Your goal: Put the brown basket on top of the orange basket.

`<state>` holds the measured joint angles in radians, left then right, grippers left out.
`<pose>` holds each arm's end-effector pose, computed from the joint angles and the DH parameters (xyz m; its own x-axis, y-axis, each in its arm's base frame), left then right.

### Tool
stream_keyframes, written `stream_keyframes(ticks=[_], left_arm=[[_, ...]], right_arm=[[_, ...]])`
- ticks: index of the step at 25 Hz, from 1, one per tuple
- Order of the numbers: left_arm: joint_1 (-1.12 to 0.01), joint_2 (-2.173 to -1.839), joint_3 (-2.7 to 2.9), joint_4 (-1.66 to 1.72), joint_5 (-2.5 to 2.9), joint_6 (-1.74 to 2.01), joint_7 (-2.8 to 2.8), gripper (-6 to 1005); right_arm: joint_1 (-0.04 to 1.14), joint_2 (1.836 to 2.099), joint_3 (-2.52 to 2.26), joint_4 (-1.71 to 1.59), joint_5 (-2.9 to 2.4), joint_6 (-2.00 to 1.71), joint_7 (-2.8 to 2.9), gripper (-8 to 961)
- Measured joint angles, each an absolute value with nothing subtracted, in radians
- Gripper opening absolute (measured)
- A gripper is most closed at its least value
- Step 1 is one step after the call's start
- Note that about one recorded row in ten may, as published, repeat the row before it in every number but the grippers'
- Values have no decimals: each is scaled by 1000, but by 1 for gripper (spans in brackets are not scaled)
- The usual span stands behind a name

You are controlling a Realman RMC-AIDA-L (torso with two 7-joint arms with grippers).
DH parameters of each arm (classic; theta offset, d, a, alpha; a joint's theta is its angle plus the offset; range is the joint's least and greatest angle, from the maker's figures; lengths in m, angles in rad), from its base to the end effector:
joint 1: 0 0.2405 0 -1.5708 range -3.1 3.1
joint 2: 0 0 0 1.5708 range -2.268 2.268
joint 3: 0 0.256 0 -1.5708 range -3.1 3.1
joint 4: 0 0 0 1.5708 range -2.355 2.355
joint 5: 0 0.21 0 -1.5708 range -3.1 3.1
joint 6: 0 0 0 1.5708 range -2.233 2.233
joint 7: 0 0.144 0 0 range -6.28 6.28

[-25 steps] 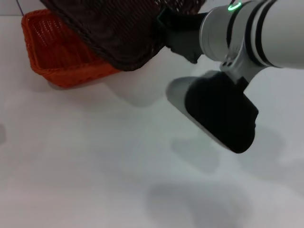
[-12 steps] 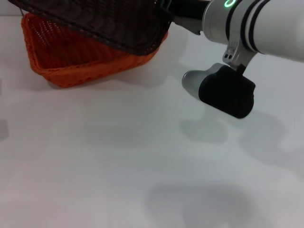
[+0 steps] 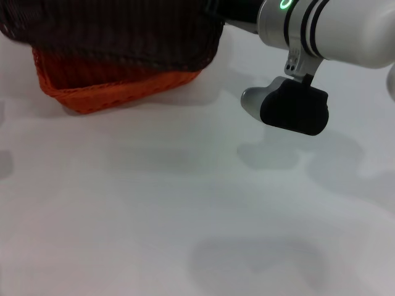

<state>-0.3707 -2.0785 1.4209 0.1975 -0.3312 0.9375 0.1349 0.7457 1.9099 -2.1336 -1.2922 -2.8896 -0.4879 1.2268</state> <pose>-0.3976 0.3241 0.0400 0.8266 0.1247 0.5488 0.5130 0.2344 -0.8258 0.0721 0.4069 -0.0639 -0.2763 0.6529 0.7052 0.9608 0.2040 0.1876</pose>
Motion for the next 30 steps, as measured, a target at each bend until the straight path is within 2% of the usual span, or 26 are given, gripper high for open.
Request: stream_keyframes(ticks=[3, 10, 17, 22, 28, 30], left_arm=[[-377, -2079, 1420, 197, -331, 936, 135, 692], [-381, -2078, 1427, 195, -333, 920, 103, 692], [-380, -2078, 1424, 195, -333, 912, 93, 692], [-382, -2078, 1427, 196, -333, 906, 93, 691], [-399, -2078, 1429, 197, -325, 892, 95, 691], [-401, -2078, 1429, 197, -324, 888, 98, 691]], right_arm=[[789, 1895, -2167, -1221, -2854, -464, 1235, 265], [823, 1878, -2195, -1164, -2819, -412, 1337, 280], [853, 1873, -2216, -1043, -2835, -333, 1365, 295], [822, 1862, -2216, -1091, -2834, -302, 1423, 382], [713, 1859, -2159, -1263, -2831, -377, 1458, 487], [691, 1860, -2154, -1297, -2831, -414, 1459, 602]])
